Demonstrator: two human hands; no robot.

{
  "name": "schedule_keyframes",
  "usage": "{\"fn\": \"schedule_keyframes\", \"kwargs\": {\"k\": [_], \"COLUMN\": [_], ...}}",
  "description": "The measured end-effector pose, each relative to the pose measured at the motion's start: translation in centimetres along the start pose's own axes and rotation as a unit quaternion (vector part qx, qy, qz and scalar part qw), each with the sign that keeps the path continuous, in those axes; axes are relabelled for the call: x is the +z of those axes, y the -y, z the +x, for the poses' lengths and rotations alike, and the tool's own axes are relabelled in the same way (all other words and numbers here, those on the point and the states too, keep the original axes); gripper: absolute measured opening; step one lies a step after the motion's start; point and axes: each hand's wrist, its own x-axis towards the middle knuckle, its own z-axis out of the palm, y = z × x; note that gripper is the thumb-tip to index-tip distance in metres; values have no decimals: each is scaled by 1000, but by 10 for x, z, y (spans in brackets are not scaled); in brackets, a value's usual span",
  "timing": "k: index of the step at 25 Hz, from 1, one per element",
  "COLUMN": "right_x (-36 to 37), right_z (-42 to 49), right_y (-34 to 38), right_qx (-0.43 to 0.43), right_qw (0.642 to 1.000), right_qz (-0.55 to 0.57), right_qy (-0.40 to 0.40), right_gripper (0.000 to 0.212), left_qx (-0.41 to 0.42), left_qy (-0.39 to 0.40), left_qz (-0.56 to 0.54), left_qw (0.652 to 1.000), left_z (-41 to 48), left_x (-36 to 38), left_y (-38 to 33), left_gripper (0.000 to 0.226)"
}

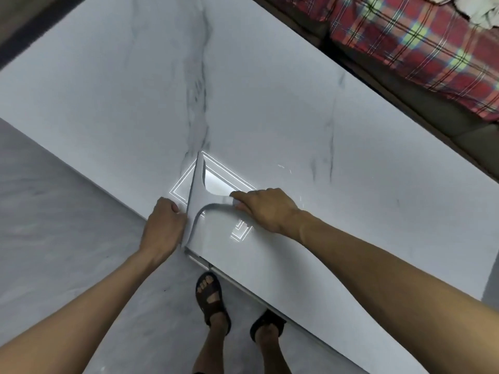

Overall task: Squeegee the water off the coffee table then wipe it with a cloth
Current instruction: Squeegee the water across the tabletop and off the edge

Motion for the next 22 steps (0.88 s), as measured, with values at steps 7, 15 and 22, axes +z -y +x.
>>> {"fn": "schedule_keyframes", "kwargs": {"k": [7,15,22], "right_x": [16,88,103], "right_z": [-63,-213,-293], "right_y": [-84,-134,-145], "right_qx": [174,301,383], "right_qw": [979,944,915], "right_qz": [62,83,77], "right_qy": [-88,-108,-103], "right_gripper": [35,28,36], "left_qx": [133,83,114], "left_qy": [98,145,202], "left_qz": [137,278,280], "left_qw": [977,946,932], "left_z": [-13,-29,-50], "left_x": [52,79,86], "left_y": [-25,-49,-54], "left_gripper": [19,43,26]}}
